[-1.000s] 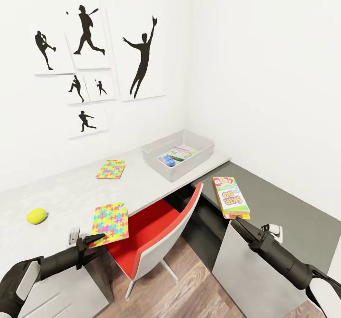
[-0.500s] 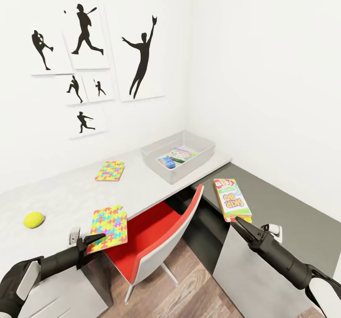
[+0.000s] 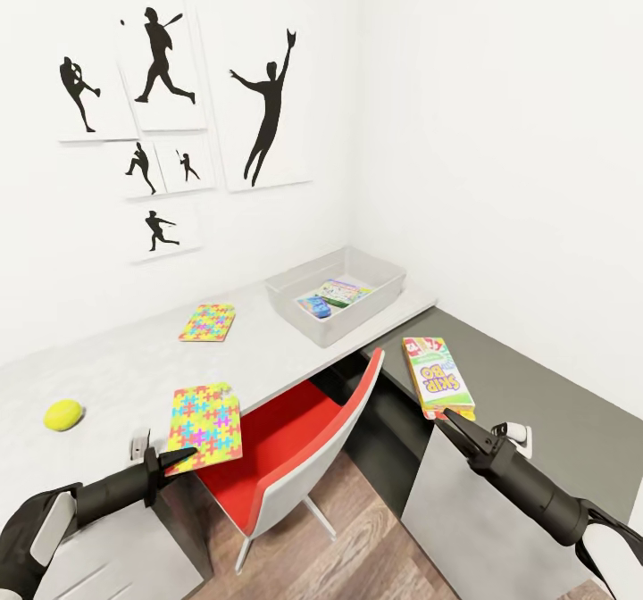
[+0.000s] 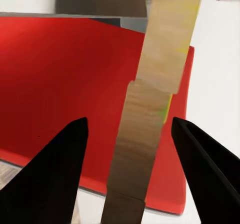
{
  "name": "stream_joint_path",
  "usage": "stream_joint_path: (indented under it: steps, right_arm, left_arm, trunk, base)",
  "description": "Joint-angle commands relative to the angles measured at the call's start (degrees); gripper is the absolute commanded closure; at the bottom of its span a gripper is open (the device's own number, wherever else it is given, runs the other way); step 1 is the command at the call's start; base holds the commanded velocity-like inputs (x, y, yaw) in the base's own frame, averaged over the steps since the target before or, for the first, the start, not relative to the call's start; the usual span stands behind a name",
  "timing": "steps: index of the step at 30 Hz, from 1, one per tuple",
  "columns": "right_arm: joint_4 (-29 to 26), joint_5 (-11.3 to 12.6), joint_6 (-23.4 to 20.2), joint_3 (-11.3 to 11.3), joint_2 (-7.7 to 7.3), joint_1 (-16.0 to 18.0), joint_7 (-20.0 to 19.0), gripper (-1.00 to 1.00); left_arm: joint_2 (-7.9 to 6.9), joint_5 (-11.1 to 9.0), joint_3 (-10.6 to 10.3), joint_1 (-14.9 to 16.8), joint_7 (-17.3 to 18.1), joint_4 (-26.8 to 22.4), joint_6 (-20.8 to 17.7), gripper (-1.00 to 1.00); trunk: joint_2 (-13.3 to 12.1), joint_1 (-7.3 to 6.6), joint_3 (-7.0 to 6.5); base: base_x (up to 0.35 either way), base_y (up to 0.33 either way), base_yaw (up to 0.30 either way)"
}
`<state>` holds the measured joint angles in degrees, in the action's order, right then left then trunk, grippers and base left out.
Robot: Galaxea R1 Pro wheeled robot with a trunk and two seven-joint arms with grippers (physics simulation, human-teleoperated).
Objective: Put all the toys in the child's room - the three board games (two on the bed and one on the table), the two jigsaw puzzles on the table, and the tennis ball on the table - inside the toy box on the table in the child's room.
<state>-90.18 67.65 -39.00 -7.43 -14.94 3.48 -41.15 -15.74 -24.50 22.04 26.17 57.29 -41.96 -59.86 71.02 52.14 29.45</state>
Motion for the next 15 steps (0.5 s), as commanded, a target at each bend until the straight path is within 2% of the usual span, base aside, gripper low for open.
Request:
stream_joint_path:
  steps: [1, 10, 15]
  right_arm:
    - [0.0, 0.3, -0.4, 0.0, -0.01, 0.0, 0.0, -1.0]
    - [0.0, 0.3, -0.3, 0.0, -0.01, 0.0, 0.0, -1.0]
    - [0.0, 0.3, -0.3, 0.0, 0.0, 0.0, 0.0, -1.0]
  left_arm:
    - [0.0, 1.3, 0.1, 0.0, 0.4, 0.0, -0.1, 1.0]
    - [0.0, 1.3, 0.1, 0.0, 0.5, 0.0, -0.1, 1.0]
    - [0.0, 1.3, 0.1, 0.0, 0.6, -0.1, -0.1, 1.0]
  trunk:
    - [0.0, 0.0, 0.06]
    - [0.0, 0.0, 0.06]
    - [-2.0, -1.1, -0.84]
  base:
    - [0.0, 0.0, 0.0]
    - [0.0, 0.0, 0.0]
    - [0.0, 0.0, 0.0]
